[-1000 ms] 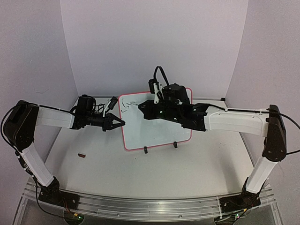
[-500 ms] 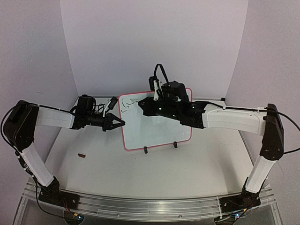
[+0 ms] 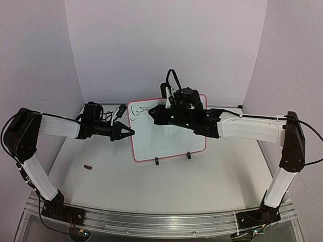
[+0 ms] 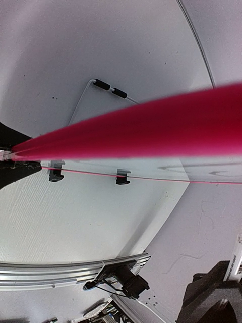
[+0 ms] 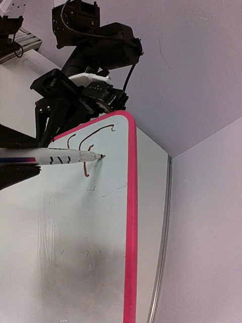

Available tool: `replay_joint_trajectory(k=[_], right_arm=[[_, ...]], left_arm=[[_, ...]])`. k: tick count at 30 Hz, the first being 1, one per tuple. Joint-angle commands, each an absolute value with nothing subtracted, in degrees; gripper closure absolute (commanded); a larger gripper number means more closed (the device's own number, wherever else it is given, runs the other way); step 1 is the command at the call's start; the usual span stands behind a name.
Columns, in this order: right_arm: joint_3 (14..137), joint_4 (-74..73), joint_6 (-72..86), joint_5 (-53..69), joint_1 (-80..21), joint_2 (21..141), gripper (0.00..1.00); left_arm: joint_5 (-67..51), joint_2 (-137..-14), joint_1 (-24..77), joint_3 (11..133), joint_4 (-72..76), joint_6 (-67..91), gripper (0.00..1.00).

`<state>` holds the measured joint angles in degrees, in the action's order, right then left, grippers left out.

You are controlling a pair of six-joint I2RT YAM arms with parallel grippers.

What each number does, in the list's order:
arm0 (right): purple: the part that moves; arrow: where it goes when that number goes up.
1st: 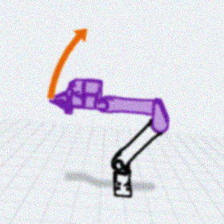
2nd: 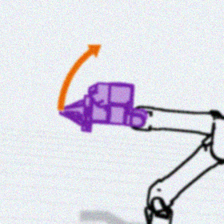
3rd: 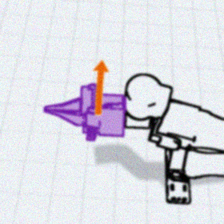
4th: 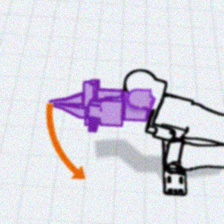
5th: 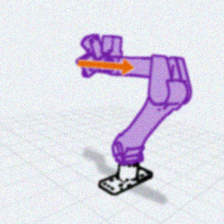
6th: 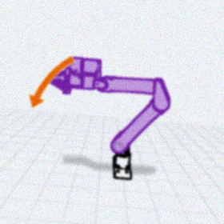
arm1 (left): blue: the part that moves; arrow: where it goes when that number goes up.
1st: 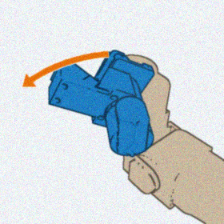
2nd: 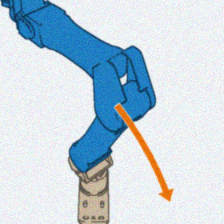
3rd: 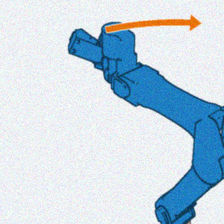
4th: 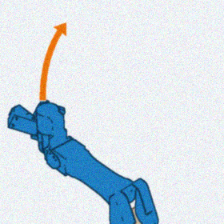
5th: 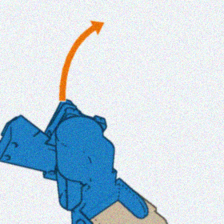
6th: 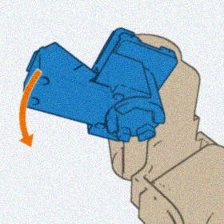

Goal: Write a sentence on the whiteboard

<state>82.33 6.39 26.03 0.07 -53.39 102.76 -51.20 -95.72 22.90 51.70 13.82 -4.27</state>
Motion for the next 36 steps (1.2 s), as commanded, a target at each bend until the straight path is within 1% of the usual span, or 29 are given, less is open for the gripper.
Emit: replay_joint_trajectory(k=[1,10,26,36], right_arm=[[81.11,5.77,27.44,0.79,-52.82,102.74,1.0],[79.37,4.91,28.25,1.76,-52.8,102.48,1.0],[80.3,1.37,28.46,1.09,-52.82,102.32,1.0],[79.14,2.38,26.46,0.0,-52.84,99.24,1.0]], left_arm=[[-45.63,-95.02,23.25,50.89,12.4,-6.38,1.0],[-45.58,-95.01,23.22,50.89,12.37,-6.41,1.0],[-45.4,-95.02,23.24,50.89,12.23,-6.5,1.0],[-45.3,-95.18,23.25,50.98,12.22,-6.52,1.0]])
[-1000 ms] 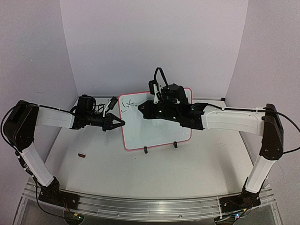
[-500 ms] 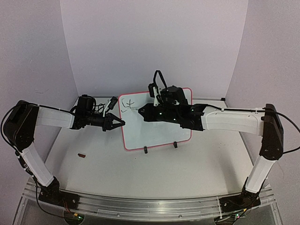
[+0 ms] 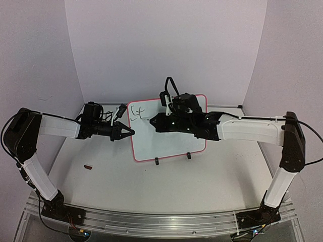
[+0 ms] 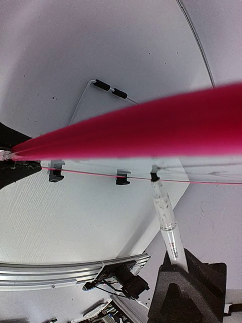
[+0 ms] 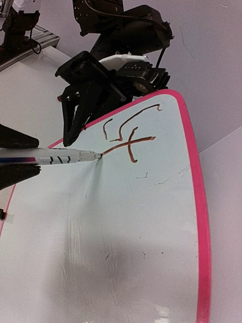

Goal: Write a sentence on the whiteboard

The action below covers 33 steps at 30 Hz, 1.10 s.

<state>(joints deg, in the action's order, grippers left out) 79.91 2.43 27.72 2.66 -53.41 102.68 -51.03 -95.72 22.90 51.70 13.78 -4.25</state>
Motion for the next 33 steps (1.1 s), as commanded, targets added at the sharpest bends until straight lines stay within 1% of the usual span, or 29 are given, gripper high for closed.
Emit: replay_joint_trajectory(k=[1,11,33], right_arm=[[78.51,3.04,26.25,0.0,-52.86,98.5,1.0],[73.32,9.75,25.88,0.03,-52.83,93.65,1.0],[78.27,7.38,27.73,-0.41,-52.38,100.21,1.0]], left_arm=[[-45.28,-95.19,23.24,50.98,12.22,-6.55,1.0],[-45.18,-95.38,23.21,50.97,12.22,-6.51,1.0],[-44.93,-95.2,23.27,50.96,12.07,-6.61,1.0]])
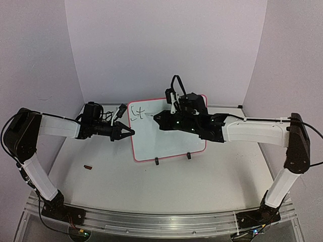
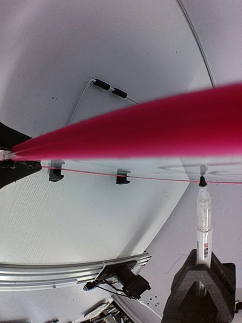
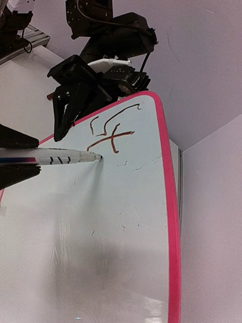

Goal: Write a sentence on the whiteboard

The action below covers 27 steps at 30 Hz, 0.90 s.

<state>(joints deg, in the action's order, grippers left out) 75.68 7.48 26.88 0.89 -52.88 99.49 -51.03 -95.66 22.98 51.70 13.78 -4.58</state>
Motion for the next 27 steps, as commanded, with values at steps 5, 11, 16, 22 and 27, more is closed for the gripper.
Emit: replay_joint_trajectory(k=[5,11,16,22,27], right_arm=[[77.66,6.89,28.29,-2.56,-52.14,99.77,1.0],[76.52,6.86,28.1,-4.33,-52.2,98.14,1.0],[76.37,6.87,27.6,-5.07,-52.17,97.27,1.0],[76.6,6.86,27.12,-5.48,-52.2,96.73,1.0],[76.69,6.86,26.69,-5.8,-52.16,96.26,1.0]], left_arm=[[-44.82,-95.1,23.21,50.92,12.05,-6.74,1.0],[-44.76,-95.19,23.29,50.97,12.07,-6.73,1.0],[-44.82,-95.28,23.28,50.98,12.04,-6.73,1.0],[-44.82,-95.19,23.24,50.98,11.99,-6.69,1.0],[-44.82,-95.31,23.35,50.98,11.99,-6.75,1.0]])
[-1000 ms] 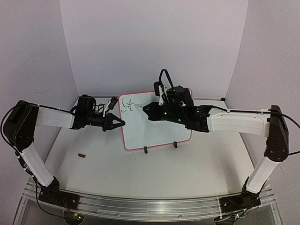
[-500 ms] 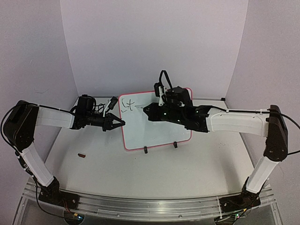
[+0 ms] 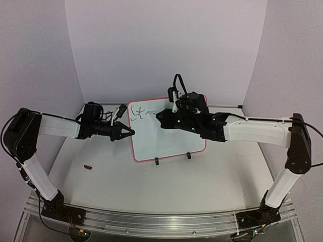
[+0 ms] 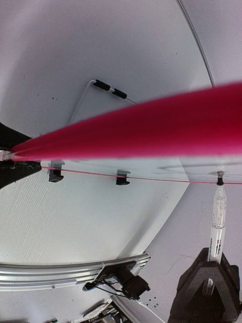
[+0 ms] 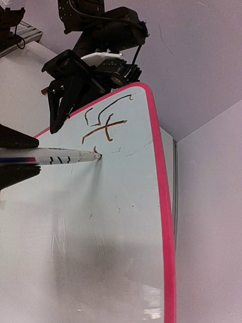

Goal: Write a sentence on the whiteboard

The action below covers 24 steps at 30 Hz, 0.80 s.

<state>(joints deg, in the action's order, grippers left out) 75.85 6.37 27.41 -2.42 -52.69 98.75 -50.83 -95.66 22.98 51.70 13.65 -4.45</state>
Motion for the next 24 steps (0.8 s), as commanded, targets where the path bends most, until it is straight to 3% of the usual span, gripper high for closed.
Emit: replay_joint_trajectory(k=[1,24], right_arm=[[76.76,6.86,26.59,-5.8,-52.2,96.25,1.0],[80.89,7.65,25.83,-1.29,-52.1,100.74,1.0]], left_arm=[[-44.82,-95.29,23.36,50.98,12.02,-6.73,1.0],[-44.92,-95.45,23.32,51.06,11.98,-6.75,1.0]])
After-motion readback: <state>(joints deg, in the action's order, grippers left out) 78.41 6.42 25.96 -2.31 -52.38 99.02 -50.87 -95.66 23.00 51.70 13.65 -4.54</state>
